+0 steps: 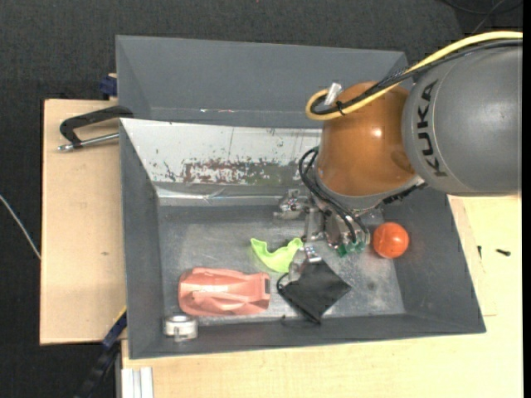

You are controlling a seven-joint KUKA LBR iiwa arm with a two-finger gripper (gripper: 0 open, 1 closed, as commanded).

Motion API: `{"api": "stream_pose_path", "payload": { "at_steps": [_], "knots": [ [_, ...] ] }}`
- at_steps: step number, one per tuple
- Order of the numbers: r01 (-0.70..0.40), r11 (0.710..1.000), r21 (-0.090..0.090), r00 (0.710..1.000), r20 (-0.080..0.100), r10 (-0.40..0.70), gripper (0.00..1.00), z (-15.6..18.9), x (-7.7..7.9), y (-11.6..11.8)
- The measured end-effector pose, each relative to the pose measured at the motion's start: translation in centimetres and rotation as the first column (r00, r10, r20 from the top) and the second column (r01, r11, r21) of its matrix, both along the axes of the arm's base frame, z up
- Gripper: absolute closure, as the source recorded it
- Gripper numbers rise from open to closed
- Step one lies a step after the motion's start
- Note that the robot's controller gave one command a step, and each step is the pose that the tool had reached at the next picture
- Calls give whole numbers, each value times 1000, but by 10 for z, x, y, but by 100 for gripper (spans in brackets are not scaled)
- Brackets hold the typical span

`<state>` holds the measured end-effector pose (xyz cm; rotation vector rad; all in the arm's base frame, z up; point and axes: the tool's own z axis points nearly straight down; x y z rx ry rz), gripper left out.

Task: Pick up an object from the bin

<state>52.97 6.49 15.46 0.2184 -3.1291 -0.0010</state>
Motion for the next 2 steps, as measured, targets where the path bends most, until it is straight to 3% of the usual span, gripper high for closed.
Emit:
{"api": "stream_pose_path", "payload": {
  "at_steps": [1,2],
  "knots": [
    [52,999,2,999,10,-52,0,6,3,-8],
    [25,1000,2,1000,12,-25,0,-57,11,-8]
  ]
}}
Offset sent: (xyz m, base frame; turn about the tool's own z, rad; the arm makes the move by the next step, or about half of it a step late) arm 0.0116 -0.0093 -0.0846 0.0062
